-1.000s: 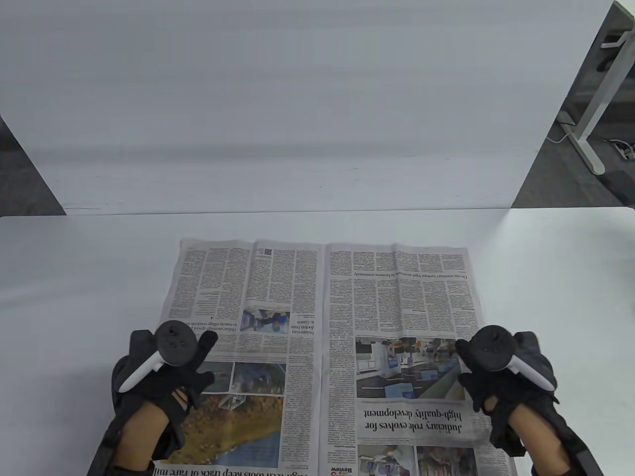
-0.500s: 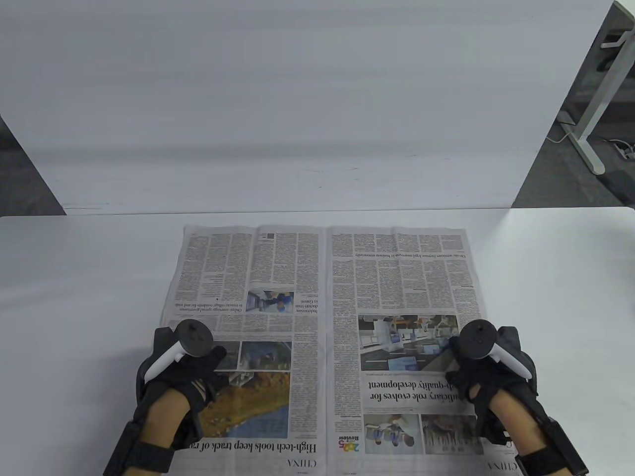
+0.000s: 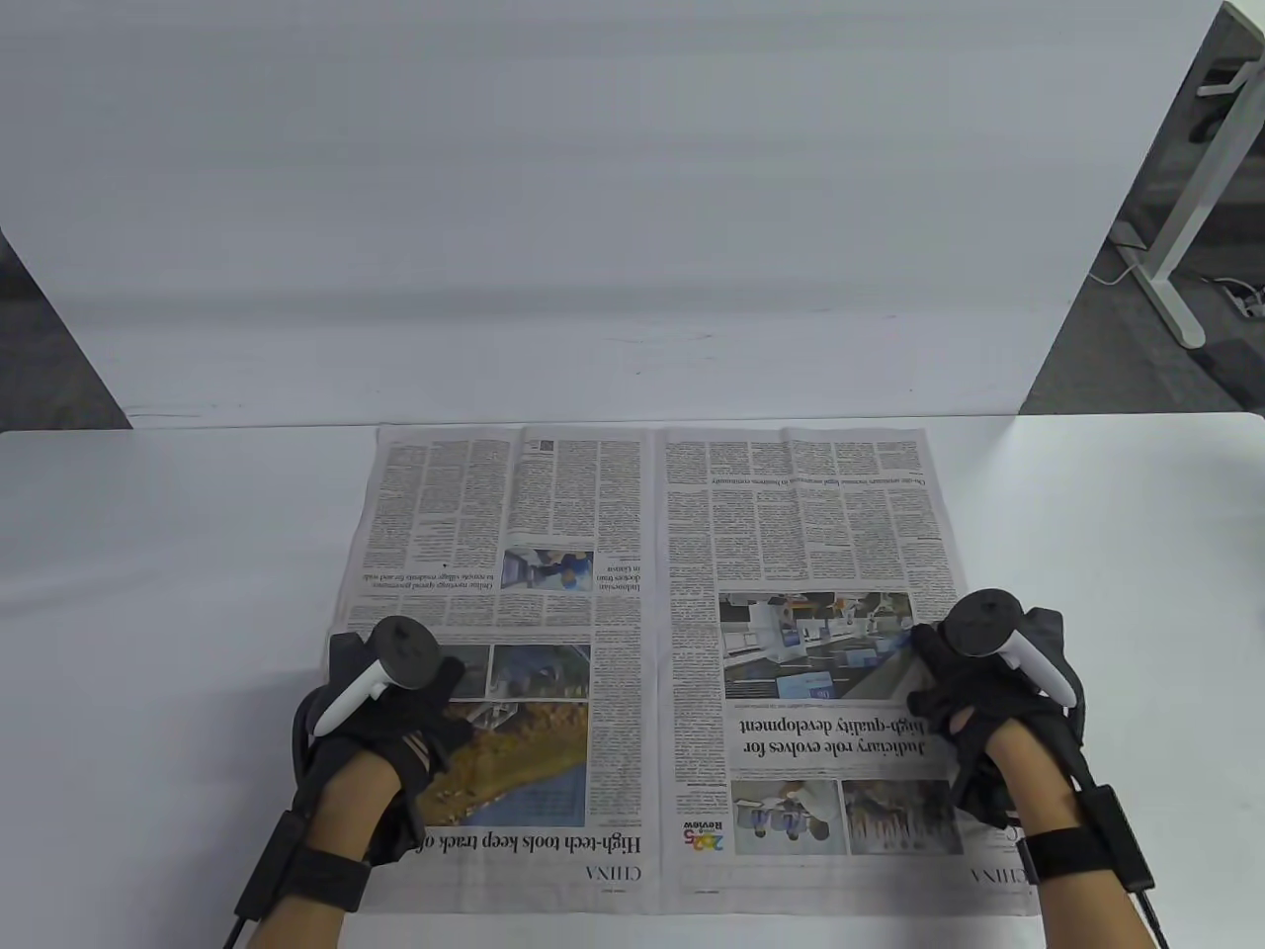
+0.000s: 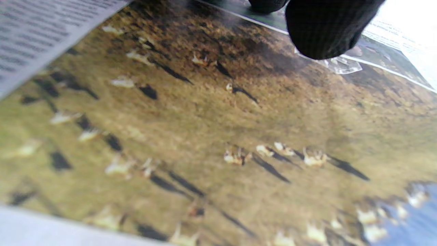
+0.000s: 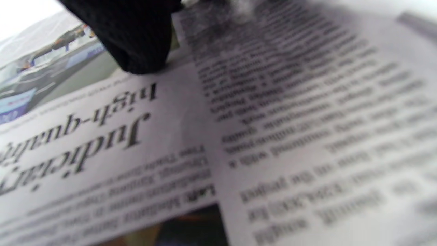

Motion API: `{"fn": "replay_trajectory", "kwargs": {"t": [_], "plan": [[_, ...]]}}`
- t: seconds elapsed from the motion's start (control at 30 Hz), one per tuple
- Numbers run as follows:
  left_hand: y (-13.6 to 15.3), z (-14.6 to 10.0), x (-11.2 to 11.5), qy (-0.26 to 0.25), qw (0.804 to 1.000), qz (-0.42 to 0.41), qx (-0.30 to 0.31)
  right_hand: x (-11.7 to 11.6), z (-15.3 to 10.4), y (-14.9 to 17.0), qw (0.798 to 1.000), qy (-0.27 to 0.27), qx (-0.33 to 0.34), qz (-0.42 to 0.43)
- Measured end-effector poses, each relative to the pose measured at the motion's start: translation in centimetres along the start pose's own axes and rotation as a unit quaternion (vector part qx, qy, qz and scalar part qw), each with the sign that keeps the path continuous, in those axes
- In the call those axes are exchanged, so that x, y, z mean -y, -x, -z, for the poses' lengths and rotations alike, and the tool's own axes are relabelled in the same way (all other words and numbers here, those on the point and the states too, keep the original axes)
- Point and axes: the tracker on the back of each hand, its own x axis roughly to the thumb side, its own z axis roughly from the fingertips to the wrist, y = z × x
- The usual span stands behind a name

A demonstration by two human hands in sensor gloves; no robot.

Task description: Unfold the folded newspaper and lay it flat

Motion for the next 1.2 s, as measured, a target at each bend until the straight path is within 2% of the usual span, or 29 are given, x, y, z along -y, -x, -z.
{"fn": "replay_trajectory", "kwargs": {"t": [0.07, 0.1, 0.17, 0.23, 0.3, 0.37, 0.47, 0.57, 0.67, 0.87, 1.2], "plan": [[-0.1, -0.2, -0.1, -0.007, 1.0, -0.003, 0.0, 0.2, 0.1, 0.0, 1.0, 0.007, 0.01, 0.007], [-0.4, -0.6, -0.2, -0.015, 1.0, 0.002, 0.003, 0.6, -0.6, -0.5, 0.999, 0.036, 0.012, 0.004], [-1.5, -1.6, -0.5, -0.025, 0.999, 0.021, 0.021, 0.9, -2.5, -2.7, 0.997, 0.059, 0.041, -0.008], [-3.6, -3.5, -0.9, -0.054, 0.996, 0.053, 0.056, 0.1, -5.7, -6.5, 0.991, 0.076, 0.085, -0.07], [-6.2, -5.2, -0.4, -0.078, 0.988, 0.089, 0.097, -1.8, -8.0, -9.9, 0.982, 0.075, 0.13, -0.11], [-8.2, -6.3, 0.5, -0.083, 0.981, 0.122, 0.123, -3.6, -9.1, -12.1, 0.978, 0.062, 0.163, -0.114], [-11.4, -7.1, 3.5, -0.056, 0.968, 0.179, 0.169, -7.1, -10.6, -15.1, 0.969, 0.042, 0.198, -0.141], [-13.6, -6.8, 6.4, -0.029, 0.951, 0.238, 0.197, -10.3, -11.5, -17.2, 0.955, 0.018, 0.227, -0.19], [-14.6, -6.3, 8.1, 0.005, 0.945, 0.254, 0.206, -12.4, -11.3, -18.1, 0.95, -0.02, 0.243, -0.196], [-14.3, -5.4, 9.4, 0.049, 0.948, 0.237, 0.205, -14.7, -10.1, -18.2, 0.94, -0.07, 0.248, -0.223], [-13.3, -5.1, 9.6, 0.061, 0.951, 0.239, 0.188, -14.4, -9.7, -17.3, 0.942, -0.105, 0.228, -0.223]]}}
